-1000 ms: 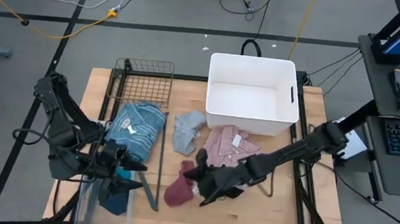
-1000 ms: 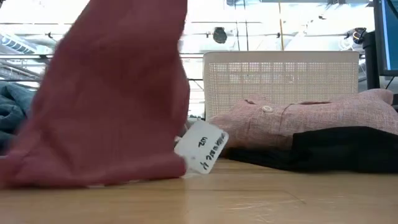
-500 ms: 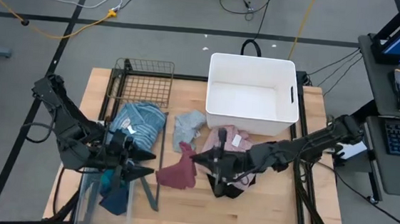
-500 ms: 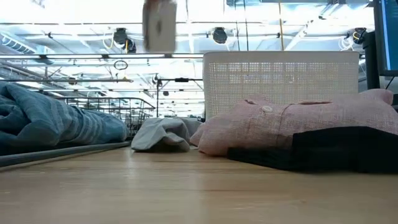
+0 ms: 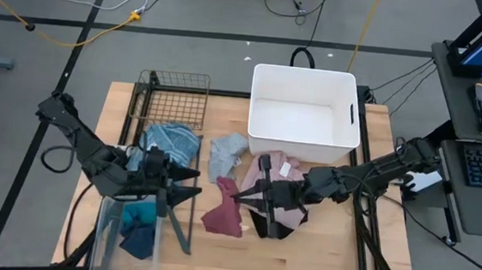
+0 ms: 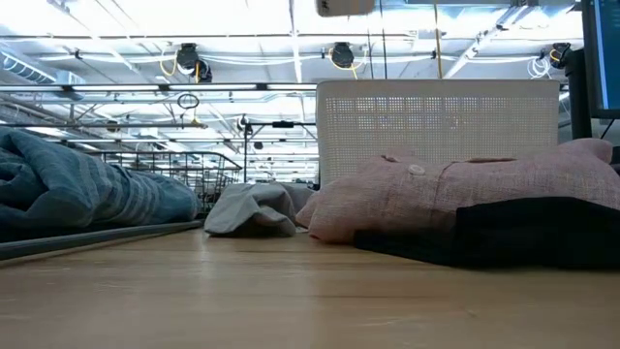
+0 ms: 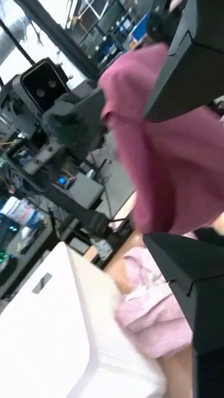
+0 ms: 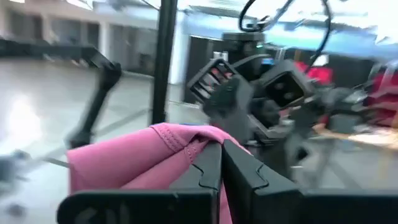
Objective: Pick & Place Cloths
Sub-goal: Put the pink shorts into the black wire basket
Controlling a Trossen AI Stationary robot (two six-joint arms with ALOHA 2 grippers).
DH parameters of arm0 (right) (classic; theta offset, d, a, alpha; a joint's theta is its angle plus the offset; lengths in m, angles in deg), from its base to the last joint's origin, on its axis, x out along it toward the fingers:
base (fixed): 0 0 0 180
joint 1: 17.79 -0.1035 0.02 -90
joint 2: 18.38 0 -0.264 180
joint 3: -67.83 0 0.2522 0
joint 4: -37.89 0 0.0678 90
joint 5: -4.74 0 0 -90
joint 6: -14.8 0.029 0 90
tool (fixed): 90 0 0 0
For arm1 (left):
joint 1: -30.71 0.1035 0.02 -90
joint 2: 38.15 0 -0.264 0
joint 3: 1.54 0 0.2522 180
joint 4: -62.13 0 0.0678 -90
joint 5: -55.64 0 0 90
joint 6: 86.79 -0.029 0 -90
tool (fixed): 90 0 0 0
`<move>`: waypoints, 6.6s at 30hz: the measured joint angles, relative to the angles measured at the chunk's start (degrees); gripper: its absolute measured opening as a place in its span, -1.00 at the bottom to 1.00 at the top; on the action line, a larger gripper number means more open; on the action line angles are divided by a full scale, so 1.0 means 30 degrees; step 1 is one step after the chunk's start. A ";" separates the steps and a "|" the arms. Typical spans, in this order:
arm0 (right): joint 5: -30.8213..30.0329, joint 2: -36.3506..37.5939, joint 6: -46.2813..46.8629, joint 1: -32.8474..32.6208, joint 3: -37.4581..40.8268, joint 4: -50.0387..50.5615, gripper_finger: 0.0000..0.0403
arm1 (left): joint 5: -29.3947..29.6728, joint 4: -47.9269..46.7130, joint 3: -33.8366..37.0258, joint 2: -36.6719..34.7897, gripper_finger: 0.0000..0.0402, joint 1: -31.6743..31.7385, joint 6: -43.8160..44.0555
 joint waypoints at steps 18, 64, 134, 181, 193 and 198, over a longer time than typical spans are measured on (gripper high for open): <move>1.6354 0.0005 0.8417 0.2718 0.0000 0.0004 -1.00 | -0.0045 0.1048 0.0000 0.0526 0.54 0.0613 -0.4630; 1.4245 -0.0265 0.9809 0.2189 -0.0015 0.1063 -1.00 | -0.1959 0.8105 0.0000 0.4069 0.55 0.0827 -0.4695; 1.2159 -0.0432 1.1801 0.4068 -0.0015 0.0891 -1.00 | -0.9639 0.8112 -0.0007 0.6544 -0.36 0.2384 -0.0933; 1.1918 -0.0017 0.7142 0.3805 -0.0007 1.4163 -0.34 | -0.0341 -0.5853 0.0000 -0.4788 -1.00 0.8097 0.1597; 1.1899 -0.0017 0.7142 0.5824 -0.0007 1.2439 -0.35 | 0.2483 -0.6046 0.0000 -0.3566 -1.00 1.5127 -0.5449; 1.1902 -0.0017 0.7375 0.6280 -0.0007 1.2439 -0.35 | 0.0217 -0.6435 0.0000 -0.2031 -1.00 1.8194 -0.6857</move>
